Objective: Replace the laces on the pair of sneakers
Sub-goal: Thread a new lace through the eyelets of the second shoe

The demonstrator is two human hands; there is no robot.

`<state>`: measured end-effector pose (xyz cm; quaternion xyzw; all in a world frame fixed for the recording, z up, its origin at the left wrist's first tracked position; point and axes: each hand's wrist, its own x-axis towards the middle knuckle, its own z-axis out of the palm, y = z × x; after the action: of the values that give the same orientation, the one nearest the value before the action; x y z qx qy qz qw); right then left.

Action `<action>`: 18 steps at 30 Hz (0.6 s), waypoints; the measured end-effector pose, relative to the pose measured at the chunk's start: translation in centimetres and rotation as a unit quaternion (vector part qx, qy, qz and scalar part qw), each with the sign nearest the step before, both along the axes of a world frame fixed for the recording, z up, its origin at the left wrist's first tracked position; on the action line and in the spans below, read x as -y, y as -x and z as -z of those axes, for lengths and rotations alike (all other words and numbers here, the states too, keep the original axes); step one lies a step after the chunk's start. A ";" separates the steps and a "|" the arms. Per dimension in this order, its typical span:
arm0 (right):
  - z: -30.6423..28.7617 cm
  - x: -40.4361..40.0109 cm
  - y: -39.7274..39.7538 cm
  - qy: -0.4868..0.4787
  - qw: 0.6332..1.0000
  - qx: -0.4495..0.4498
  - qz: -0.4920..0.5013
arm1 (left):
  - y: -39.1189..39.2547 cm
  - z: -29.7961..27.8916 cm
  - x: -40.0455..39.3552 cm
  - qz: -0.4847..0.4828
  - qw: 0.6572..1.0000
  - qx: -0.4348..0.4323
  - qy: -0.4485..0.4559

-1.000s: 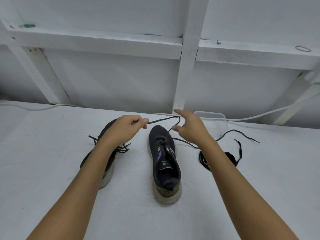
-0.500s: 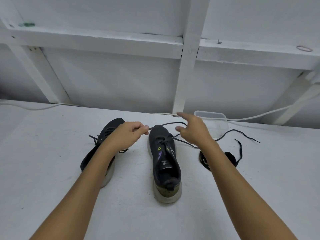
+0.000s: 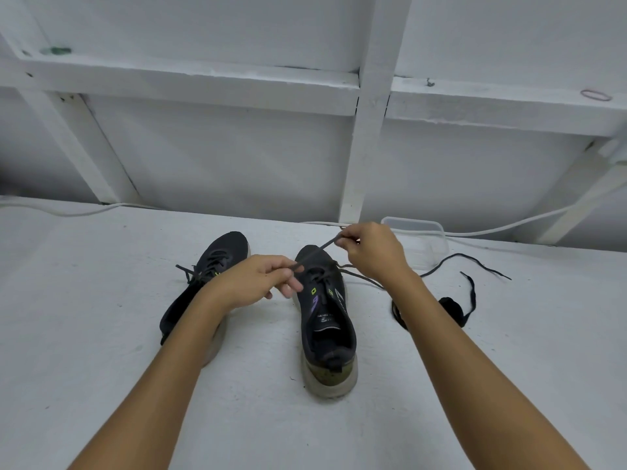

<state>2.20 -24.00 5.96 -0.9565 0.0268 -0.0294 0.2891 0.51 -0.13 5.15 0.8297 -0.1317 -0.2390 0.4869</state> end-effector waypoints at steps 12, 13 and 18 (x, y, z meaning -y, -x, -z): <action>2.2 0.1 3.4 -0.142 0.988 0.057 -0.011 | 1.3 3.7 1.9 -0.221 0.966 -0.004 0.133; 2.2 0.1 3.7 -0.138 0.989 0.005 -0.046 | 1.5 3.9 2.3 -0.249 0.955 -0.022 0.160; 2.8 -0.7 4.1 -0.106 0.983 -0.111 -0.104 | 2.5 5.1 4.0 -0.294 0.939 -0.030 0.178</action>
<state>-1.87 -23.27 3.16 -0.9152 -0.0380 0.1102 0.3858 -1.99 -4.11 0.02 0.7236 0.0926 -0.0824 0.6790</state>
